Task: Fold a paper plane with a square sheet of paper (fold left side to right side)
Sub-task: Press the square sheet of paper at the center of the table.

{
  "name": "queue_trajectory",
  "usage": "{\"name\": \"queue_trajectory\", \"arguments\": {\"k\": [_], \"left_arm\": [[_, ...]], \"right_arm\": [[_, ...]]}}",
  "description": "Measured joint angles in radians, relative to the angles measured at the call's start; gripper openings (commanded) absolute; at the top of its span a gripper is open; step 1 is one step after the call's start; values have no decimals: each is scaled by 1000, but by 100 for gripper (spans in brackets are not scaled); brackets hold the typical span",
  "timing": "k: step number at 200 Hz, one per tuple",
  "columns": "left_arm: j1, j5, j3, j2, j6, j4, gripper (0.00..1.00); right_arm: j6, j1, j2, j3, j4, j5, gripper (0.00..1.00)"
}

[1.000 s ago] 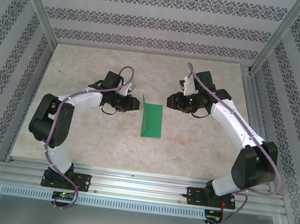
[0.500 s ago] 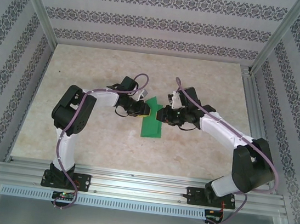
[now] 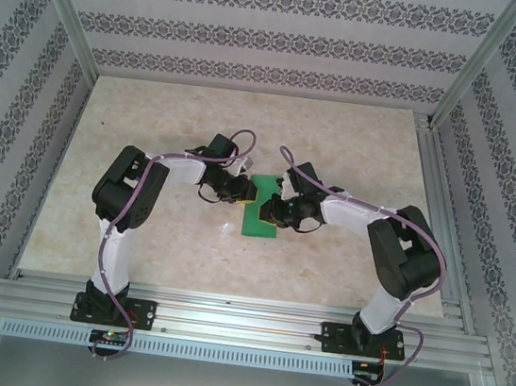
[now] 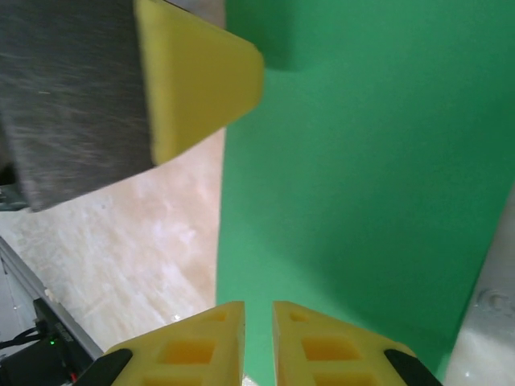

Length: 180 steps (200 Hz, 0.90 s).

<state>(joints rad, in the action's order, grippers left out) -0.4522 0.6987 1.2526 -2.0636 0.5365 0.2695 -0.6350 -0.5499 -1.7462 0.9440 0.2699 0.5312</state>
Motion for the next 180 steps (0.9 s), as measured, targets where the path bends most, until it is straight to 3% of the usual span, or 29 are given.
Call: {"name": "queue_trajectory", "arguments": {"k": [128,180], "left_arm": [[-1,-1,5,0,0,8,29],[-2,-4,8,0,0,11,31]], "right_arm": [[12,0,-75,-3,8,-19,16],[32,3,-24,-2,51,-38,27]]}}
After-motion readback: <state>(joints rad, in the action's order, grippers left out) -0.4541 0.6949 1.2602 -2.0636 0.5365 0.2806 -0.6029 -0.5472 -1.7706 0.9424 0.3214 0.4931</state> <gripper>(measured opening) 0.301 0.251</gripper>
